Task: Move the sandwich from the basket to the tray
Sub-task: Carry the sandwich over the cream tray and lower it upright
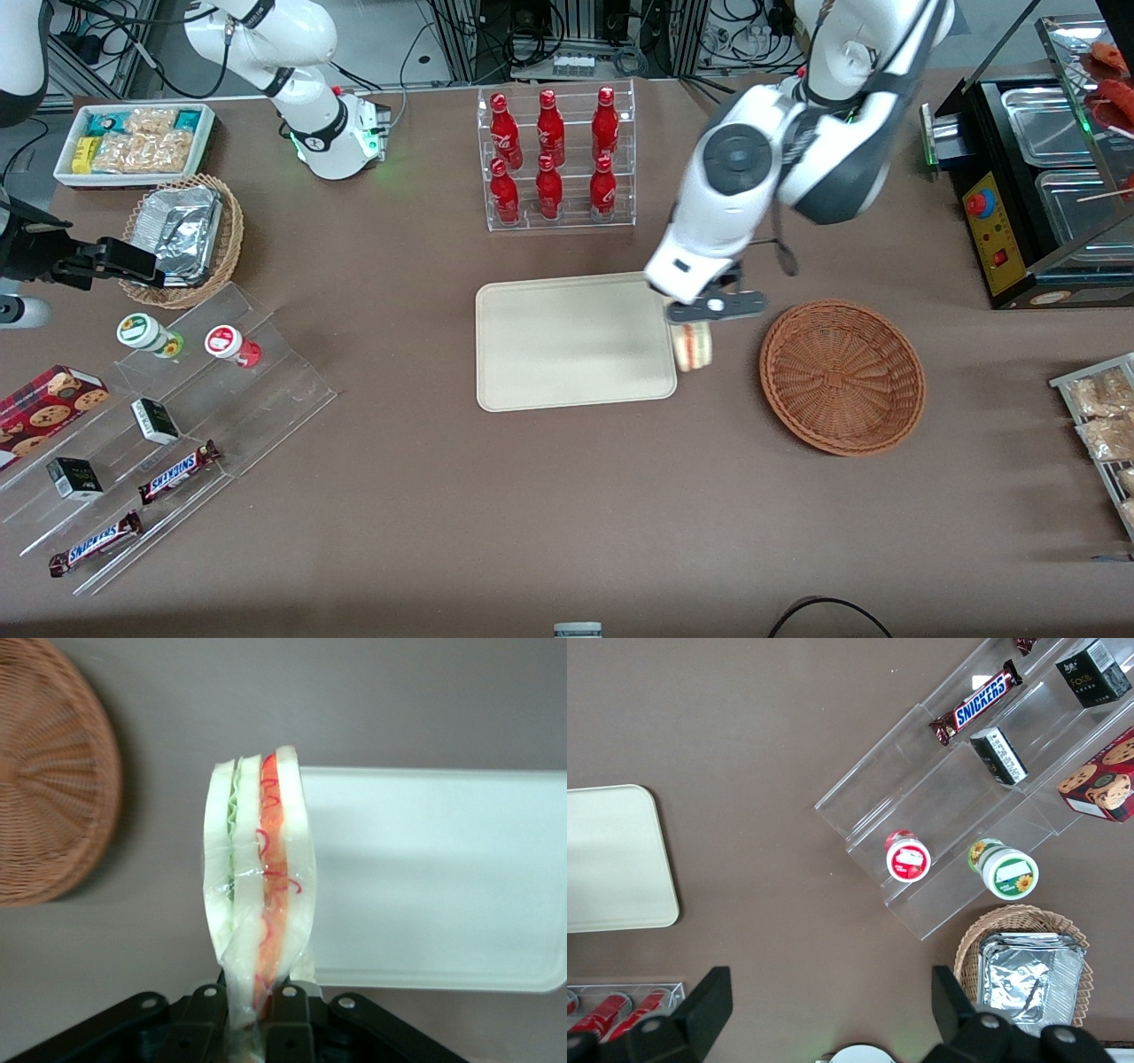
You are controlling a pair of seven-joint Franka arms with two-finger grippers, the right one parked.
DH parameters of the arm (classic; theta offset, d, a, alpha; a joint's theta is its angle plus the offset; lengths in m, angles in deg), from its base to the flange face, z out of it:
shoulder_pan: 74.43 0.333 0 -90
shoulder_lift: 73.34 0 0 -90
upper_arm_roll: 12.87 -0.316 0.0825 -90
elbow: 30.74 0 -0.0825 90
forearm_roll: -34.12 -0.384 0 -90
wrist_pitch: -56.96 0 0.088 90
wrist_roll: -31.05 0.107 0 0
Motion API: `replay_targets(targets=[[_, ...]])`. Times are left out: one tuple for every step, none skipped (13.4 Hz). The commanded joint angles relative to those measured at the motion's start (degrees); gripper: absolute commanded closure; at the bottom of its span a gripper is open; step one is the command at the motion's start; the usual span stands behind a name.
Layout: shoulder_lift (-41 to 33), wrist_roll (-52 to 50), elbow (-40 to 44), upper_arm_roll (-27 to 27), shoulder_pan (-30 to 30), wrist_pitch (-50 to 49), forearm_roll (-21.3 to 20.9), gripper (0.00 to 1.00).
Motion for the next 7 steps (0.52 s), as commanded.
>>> replay_targets(targets=[[8.3,-2.6,7.2,-0.9,-5.6,-0.7,-0.6,1.0],[10.3,-4.7,8.6,-0.9,-7.3,-0.4,-0.6,1.0],[11.9,-5.9,9.2,-0.9,-8.2,0.8,-0.6,1.0],[13.1,-6.7,9.2,-0.9,-9.5,3.2,-0.6,1.0],[14.3,-7.6,8.8,-0.9,-11.2,5.8,-0.8,1.0],[15.9,-8.8,8.9,-0.9,-12.2,7.6,-0.9,1.0],[17.3,-9.8,9.1,-0.9,-13.1,9.2,-0.9,1.0]])
